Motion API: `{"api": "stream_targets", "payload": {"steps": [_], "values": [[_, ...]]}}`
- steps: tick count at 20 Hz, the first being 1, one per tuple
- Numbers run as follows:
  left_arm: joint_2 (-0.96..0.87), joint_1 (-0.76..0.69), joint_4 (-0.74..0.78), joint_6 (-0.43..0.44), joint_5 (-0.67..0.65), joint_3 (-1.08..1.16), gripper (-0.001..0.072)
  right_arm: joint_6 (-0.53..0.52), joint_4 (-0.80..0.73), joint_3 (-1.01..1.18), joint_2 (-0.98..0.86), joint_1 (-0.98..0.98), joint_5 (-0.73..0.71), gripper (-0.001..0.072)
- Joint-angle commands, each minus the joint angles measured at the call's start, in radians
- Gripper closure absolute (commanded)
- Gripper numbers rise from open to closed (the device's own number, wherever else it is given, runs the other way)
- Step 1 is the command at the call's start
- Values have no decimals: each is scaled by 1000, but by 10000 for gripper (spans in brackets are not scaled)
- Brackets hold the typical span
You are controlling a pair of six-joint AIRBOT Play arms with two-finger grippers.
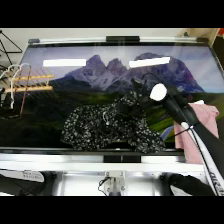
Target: Fold the shirts.
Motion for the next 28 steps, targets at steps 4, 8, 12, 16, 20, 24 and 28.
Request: {"api": "stream_targets", "payload": {"steps": [4, 8, 12, 16, 20, 24, 28], "values": [[84, -2, -97, -33, 6, 82, 661, -8, 0, 1, 0, 0, 1, 648], [196, -10, -169, -118, 2, 115, 661, -22, -2, 2, 5, 0, 18, 648], [358, -113, -339, -98, -82, 115, 662, -31, -61, 3, 41, 0, 17, 648], [537, -352, -295, -50, -261, 51, 662, -18, -156, 3, 79, -3, 19, 648], [742, -581, -11, -23, -463, -148, 664, -8, -159, 3, 87, -52, 23, 648], [999, -667, 74, -5, -490, -478, 664, -9, -159, 3, 87, -105, 22, 648], [1202, -755, 47, 98, -489, -626, 664, -25, -167, 5, 87, -109, -5, 648]]}}
